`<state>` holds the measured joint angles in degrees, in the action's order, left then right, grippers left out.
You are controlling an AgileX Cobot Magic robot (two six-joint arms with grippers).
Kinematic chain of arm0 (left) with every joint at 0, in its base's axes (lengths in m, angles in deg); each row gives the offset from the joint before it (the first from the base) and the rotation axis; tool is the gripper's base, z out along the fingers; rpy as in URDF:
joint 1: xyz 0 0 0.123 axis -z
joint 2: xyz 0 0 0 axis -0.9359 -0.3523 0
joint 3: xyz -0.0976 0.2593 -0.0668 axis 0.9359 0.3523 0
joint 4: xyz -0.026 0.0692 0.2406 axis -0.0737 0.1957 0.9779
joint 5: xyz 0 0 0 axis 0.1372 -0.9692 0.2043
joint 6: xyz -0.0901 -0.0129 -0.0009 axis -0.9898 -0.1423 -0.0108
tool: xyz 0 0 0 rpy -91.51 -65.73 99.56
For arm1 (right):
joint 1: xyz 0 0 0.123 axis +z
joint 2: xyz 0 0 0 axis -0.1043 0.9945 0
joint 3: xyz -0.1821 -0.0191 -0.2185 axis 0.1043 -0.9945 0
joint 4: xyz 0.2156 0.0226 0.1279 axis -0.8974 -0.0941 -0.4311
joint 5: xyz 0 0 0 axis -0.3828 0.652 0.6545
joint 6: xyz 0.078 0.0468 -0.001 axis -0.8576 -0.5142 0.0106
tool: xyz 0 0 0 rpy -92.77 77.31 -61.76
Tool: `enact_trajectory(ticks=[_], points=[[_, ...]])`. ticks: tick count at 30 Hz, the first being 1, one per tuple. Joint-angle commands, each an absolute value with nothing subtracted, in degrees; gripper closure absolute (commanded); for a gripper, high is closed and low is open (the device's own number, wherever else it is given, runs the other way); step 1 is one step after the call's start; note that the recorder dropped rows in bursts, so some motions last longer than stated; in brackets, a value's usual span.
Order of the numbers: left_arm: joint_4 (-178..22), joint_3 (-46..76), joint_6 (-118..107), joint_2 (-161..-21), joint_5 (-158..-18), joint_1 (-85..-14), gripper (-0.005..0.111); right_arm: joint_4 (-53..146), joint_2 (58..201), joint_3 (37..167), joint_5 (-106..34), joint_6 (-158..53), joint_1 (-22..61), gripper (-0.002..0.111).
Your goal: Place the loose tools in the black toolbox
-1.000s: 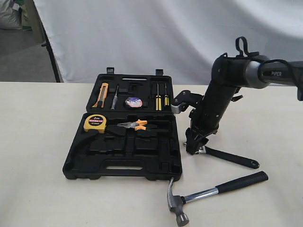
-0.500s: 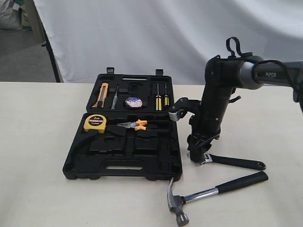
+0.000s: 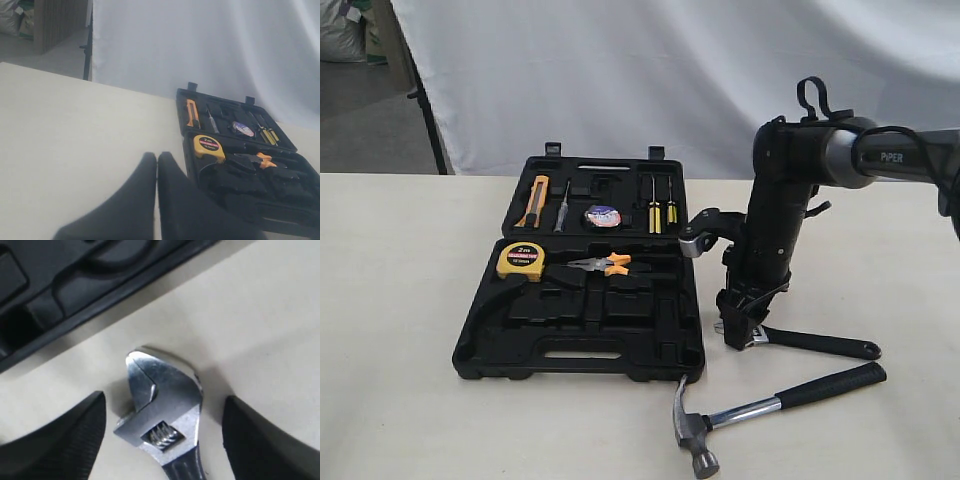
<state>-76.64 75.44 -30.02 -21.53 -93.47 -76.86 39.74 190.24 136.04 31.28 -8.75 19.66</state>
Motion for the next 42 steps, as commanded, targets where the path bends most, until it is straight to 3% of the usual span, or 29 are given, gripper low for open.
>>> enact_trajectory(ticks=[1, 24, 42], points=[[-76.39, 75.29, -30.30, -21.35, -93.06, -78.31, 0.106, 38.31, 192.66, 135.17, 30.22, -9.22, 19.45, 0.045], [-76.39, 75.29, -30.30, -21.35, -93.06, -78.31, 0.106, 32.86, 192.79, 135.17, 29.67, -9.37, 19.57, 0.045], [-76.39, 75.29, -30.30, -21.35, -93.06, -78.31, 0.106, 45.08, 192.88, 135.17, 17.17, -11.79, 19.57, 0.049]])
